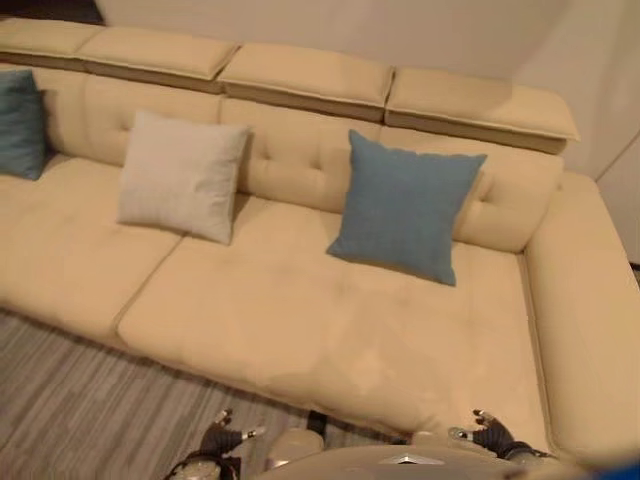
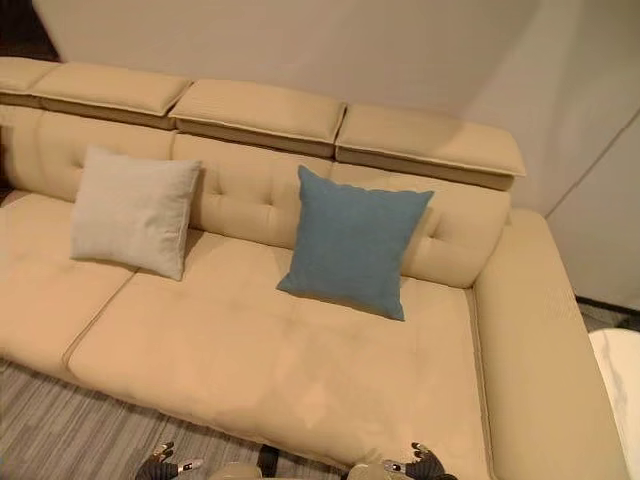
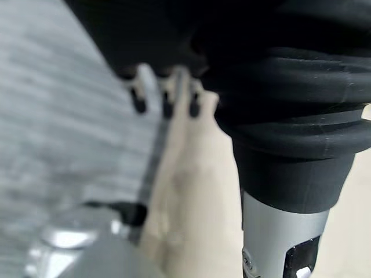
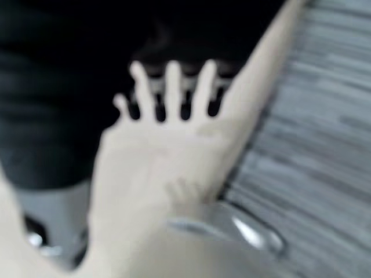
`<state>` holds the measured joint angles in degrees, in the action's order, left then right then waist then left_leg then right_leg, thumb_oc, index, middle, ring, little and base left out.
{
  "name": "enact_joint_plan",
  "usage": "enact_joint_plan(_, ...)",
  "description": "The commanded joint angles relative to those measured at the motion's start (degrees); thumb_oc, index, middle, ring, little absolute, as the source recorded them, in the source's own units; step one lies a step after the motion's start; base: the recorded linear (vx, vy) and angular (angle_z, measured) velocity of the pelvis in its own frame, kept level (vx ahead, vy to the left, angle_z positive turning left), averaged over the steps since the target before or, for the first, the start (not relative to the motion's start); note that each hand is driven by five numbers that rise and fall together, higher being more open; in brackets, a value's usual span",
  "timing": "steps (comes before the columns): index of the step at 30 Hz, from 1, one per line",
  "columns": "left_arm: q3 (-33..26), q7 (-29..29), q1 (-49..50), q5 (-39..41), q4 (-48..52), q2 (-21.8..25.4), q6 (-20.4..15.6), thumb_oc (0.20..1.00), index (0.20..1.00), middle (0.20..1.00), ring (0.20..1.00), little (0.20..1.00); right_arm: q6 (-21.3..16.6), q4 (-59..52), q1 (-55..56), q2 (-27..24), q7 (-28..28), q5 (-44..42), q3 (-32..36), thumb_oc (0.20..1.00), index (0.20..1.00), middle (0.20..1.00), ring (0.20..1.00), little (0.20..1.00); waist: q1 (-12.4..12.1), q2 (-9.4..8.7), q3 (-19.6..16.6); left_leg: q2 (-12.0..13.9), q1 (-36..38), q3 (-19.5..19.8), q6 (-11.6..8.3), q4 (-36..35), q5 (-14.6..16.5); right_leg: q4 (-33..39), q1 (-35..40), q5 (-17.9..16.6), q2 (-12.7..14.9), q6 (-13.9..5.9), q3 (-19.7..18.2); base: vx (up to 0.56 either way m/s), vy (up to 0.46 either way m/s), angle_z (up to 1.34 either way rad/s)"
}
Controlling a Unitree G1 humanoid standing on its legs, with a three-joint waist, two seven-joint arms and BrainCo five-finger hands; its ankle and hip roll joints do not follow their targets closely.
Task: Pick up all the scattered cushions and arrange them neatly on the sofa.
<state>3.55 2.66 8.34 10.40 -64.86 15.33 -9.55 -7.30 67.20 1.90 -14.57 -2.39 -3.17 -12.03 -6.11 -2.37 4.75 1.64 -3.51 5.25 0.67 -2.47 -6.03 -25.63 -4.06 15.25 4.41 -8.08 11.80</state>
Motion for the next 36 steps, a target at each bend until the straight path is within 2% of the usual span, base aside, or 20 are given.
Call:
enact_joint_plan(1, 1.0, 0.6, -2.6, 1.4, 0.2, 0.1, -0.8, 1.000, 1.000, 1.000, 1.000, 1.000, -1.3, -3.2, -2.4, -1.0, -0.7, -2.0, -1.0, 1.000, 1.000, 1.000, 1.000, 1.000, -3.6, -1.53, 0.2, -4.0, -4.5, -2.0, -2.12, 0.7, -0.5, 16.3, 10.2, -6.3, -2.9, 0.81, 1.5, -0.41, -0.218, -0.05)
enact_joint_plan(2, 1.1, 0.9, -3.5, 1.8, -0.2, -0.7, -0.7, 1.000, 1.000, 1.000, 1.000, 1.000, -1.5, -3.5, -3.8, -1.3, -0.9, -2.9, -1.7, 1.000, 1.000, 1.000, 1.000, 1.000, -4.0, -1.15, 0.7, -3.7, -6.3, -2.5, -3.67, -0.2, -3.1, 20.4, 10.5, -6.0, -4.3, 1.94, 0.8, -0.42, -0.236, -0.23)
enact_joint_plan(3, 1.3, 0.9, -4.2, 2.7, -0.7, -0.9, -0.6, 1.000, 1.000, 1.000, 1.000, 1.000, -1.7, -3.9, -4.2, -1.5, -1.0, -4.2, -1.4, 1.000, 1.000, 1.000, 1.000, 1.000, -3.7, -0.79, 1.2, -3.5, -7.3, -2.6, -4.35, -0.5, -4.2, 22.2, 10.3, -6.1, -5.7, 2.42, -0.4, -0.35, -0.180, -0.17)
enact_joint_plan(6, 1.4, 1.0, -4.7, 3.0, -0.9, -1.5, -0.5, 1.000, 1.000, 1.000, 1.000, 1.000, -1.8, -3.7, -4.2, -2.4, -1.5, -4.5, -1.0, 1.000, 1.000, 1.000, 1.000, 1.000, -2.7, -0.14, 2.7, -3.5, -8.7, -3.8, -5.58, -0.8, -4.7, 24.6, 10.3, -8.0, -6.0, 2.41, 1.7, -0.27, -0.115, 0.34)
enact_joint_plan(7, 1.9, 0.9, -5.4, 2.7, -1.1, -1.6, -0.5, 1.000, 1.000, 1.000, 1.000, 1.000, -1.5, -2.8, -4.3, -3.3, -1.6, -3.8, -1.3, 1.000, 1.000, 1.000, 1.000, 1.000, -2.5, -0.33, 3.6, -3.3, -9.3, -3.9, -5.77, 1.3, -3.8, 25.7, 9.7, -9.5, -5.6, 2.57, 2.2, -0.26, -0.077, 0.54)
enact_joint_plan(9, 1.8, 1.0, -5.7, 2.5, -1.7, -1.6, -0.5, 1.000, 1.000, 1.000, 1.000, 1.000, -1.4, -2.5, -4.3, -3.4, -1.7, -3.4, -1.4, 1.000, 1.000, 1.000, 1.000, 1.000, -2.2, -0.86, 4.1, -3.2, -8.6, -3.4, -5.67, 3.6, -2.5, 26.1, 9.4, -10.4, -4.9, 2.64, 2.5, -0.24, -0.035, 0.35)
enact_joint_plan(11, 1.6, 0.8, -5.6, 2.4, -1.9, -1.6, -0.6, 1.000, 1.000, 1.000, 1.000, 1.000, -1.2, -1.6, -3.6, -3.7, -1.3, -3.3, -1.0, 1.000, 1.000, 1.000, 1.000, 1.000, -1.4, -2.15, 3.6, -2.6, -7.2, -2.7, -5.33, 7.7, 1.3, 27.1, 8.2, -11.9, -3.4, 2.65, 3.0, -0.29, 0.005, 0.03)
enact_joint_plan(12, 1.7, 0.8, -5.6, 2.6, -2.0, -1.6, -0.6, 1.000, 1.000, 1.000, 1.000, 1.000, -1.1, -0.5, -3.0, -3.9, -1.3, -2.9, -1.0, 1.000, 1.000, 1.000, 1.000, 1.000, -1.1, -2.96, 3.4, -1.8, -5.2, -1.0, -5.37, 10.9, 3.8, 27.6, 7.6, -12.8, -2.2, 2.91, 3.0, -0.21, 0.024, 0.01)
enact_joint_plan(13, 1.7, 0.8, -5.6, 2.6, -2.0, -1.6, -0.6, 1.000, 1.000, 1.000, 1.000, 1.000, -1.1, -0.5, -3.0, -3.9, -1.3, -2.9, -1.0, 1.000, 1.000, 1.000, 1.000, 1.000, -1.0, -2.97, 3.2, -1.9, -5.4, -0.9, -5.37, 10.9, 3.7, 27.6, 7.4, -12.9, -2.2, 2.91, 3.1, -0.17, 0.036, 0.12)
enact_joint_plan(15, 1.8, 0.7, -5.7, 2.8, -2.5, -1.7, -0.3, 1.000, 1.000, 1.000, 1.000, 1.000, -0.8, 0.2, -2.4, -3.8, -1.3, -2.6, -1.0, 1.000, 1.000, 1.000, 1.000, 1.000, -0.5, -2.96, 2.6, -0.3, -2.6, 1.5, -5.66, 11.3, 4.3, 27.0, 6.6, -13.1, -1.7, 2.91, 3.2, -0.08, 0.075, 0.22)
enact_joint_plan(16, 2.4, 0.7, -5.5, 2.9, -2.4, -1.9, -0.1, 1.000, 1.000, 1.000, 1.000, 1.000, -0.4, 1.0, -1.5, -3.7, -1.2, -2.3, -1.0, 1.000, 1.000, 1.000, 1.000, 1.000, 0.6, -2.02, 1.6, 1.0, -0.3, 2.4, -5.92, 7.0, 4.1, 26.8, 6.4, -13.1, -2.0, 2.71, 3.1, -0.06, 0.124, 0.15)
enact_joint_plan(18, 2.7, 0.8, -5.6, 2.5, -2.9, -2.1, -0.1, 1.000, 1.000, 1.000, 1.000, 1.000, -0.3, 1.3, -0.9, -3.5, -1.0, -2.4, -0.6, 1.000, 1.000, 1.000, 1.000, 1.000, 1.3, -1.78, 1.1, 1.1, 1.3, 1.8, -6.28, 4.4, 4.1, 26.8, 6.7, -13.4, -1.8, 2.59, 3.5, -0.03, 0.118, 0.08)
enact_joint_plan(20, 2.8, 0.6, -5.5, 1.7, -3.5, -2.4, 0.3, 1.000, 1.000, 1.000, 1.000, 1.000, -0.1, 1.9, -0.6, -3.3, -1.0, -2.2, -0.1, 1.000, 1.000, 1.000, 1.000, 1.000, 2.0, -1.32, 0.1, 1.0, 3.2, 1.6, -6.01, 1.1, 4.4, 26.6, 6.8, -13.5, -1.5, 2.31, 4.0, 0.00, 0.104, 0.10)
enact_joint_plan(24, 3.0, 0.4, -5.5, 1.0, -3.9, -2.4, 0.3, 1.000, 1.000, 1.000, 1.000, 1.000, 0.1, 2.3, -0.5, -2.8, -1.0, -2.4, 0.3, 1.000, 1.000, 1.000, 1.000, 1.000, 2.3, -1.09, -0.5, -0.1, 4.3, 1.6, -5.22, 0.4, 5.1, 26.5, 6.8, -14.4, -0.4, 1.54, 3.6, -0.03, 0.115, 0.00)
enact_joint_plan(29, 2.8, 0.2, -5.6, 0.2, -4.7, -2.5, 0.4, 1.000, 1.000, 1.000, 1.000, 1.000, 0.4, 2.2, -1.6, -1.8, -0.8, -2.0, -0.3, 1.000, 1.000, 1.000, 1.000, 1.000, 1.6, -1.10, -0.4, -2.7, 4.9, 1.2, -3.09, 1.0, 7.0, 25.6, 5.5, -16.5, 2.2, -0.07, 1.8, -0.05, 0.158, -0.21)
enact_joint_plan(36, 2.5, 0.4, -6.5, -1.0, -5.7, -1.8, 0.3, 1.000, 1.000, 1.000, 1.000, 1.000, 0.8, 3.0, -2.1, -0.9, -0.7, -1.5, -0.2, 1.000, 1.000, 1.000, 1.000, 1.000, 1.9, -1.11, -0.8, -3.9, 5.4, -0.9, -1.85, -0.4, 7.0, 25.4, 4.5, -18.3, 4.7, -1.61, 1.5, -0.05, 0.110, -0.23)
